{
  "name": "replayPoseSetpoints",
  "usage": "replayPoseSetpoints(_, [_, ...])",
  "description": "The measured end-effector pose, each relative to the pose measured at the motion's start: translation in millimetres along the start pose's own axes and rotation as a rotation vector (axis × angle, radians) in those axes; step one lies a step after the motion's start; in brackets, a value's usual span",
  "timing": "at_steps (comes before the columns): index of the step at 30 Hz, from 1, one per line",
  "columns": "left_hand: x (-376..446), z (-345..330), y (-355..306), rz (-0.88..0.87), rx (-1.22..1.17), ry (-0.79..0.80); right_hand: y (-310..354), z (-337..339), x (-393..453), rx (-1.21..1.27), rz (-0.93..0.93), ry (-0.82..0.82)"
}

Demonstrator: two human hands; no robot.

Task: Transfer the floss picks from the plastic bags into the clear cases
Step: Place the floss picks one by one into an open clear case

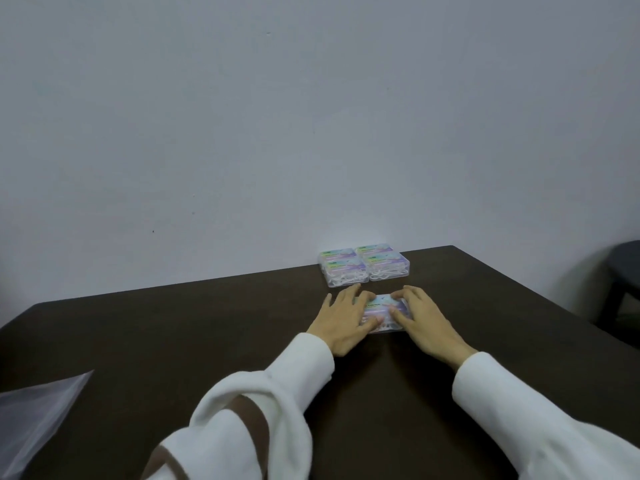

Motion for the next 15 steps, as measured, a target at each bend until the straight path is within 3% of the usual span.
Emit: replayPoseSetpoints(15, [56, 19, 41, 0.191, 0.006, -0.003, -34, 11, 75, 0.104, -0.116, -0.012])
Point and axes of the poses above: each hand's wrist, its own x-axis towards the middle knuckle, its own z-axis out of the back of the hand, y = z × x, the point moved 10 cm from there along x, towards the middle knuckle, and after that the axes turned 13 degrees about y, right-handed, at the moved point
